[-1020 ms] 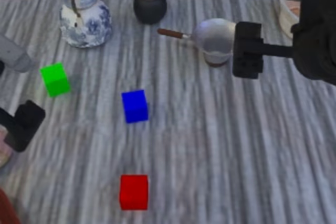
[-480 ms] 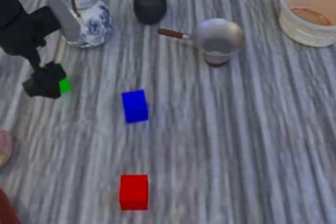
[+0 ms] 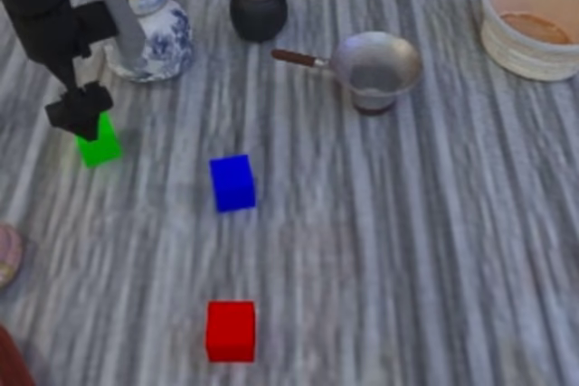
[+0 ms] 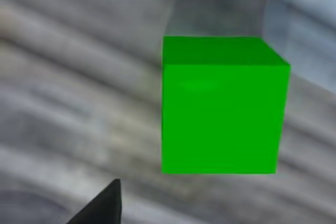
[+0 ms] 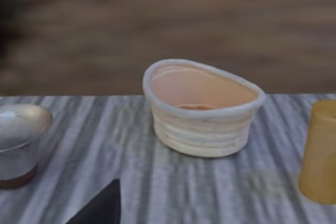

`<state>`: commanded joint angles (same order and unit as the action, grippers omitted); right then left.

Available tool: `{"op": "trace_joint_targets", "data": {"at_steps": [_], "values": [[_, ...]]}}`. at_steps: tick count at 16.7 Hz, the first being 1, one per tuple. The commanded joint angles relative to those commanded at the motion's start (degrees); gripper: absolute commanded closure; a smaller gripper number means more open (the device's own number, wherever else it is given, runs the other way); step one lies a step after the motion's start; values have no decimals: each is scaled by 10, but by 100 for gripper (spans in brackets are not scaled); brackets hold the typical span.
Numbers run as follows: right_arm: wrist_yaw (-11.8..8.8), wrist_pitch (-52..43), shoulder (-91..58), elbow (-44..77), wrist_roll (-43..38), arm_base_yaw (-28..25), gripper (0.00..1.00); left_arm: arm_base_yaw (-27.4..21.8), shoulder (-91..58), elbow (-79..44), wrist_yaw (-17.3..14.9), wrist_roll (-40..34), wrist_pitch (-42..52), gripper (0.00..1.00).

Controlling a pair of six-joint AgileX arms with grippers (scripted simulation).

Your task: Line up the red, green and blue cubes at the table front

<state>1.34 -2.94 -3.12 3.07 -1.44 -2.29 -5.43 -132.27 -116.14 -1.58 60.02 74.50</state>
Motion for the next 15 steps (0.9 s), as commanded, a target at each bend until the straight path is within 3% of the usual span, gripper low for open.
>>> {"op": "trace_joint_targets", "data": {"at_steps": [3,9,15], "values": [[-13,28,29,-29,14,16,0,5,-26,-35,12,7,3,0],[-13,29,31,-31,14,17,0,2,-26,-34,13,7,1,0],[-13,29,31,-31,14,17,0,5,-50,48,13,8,-108,0]]}}
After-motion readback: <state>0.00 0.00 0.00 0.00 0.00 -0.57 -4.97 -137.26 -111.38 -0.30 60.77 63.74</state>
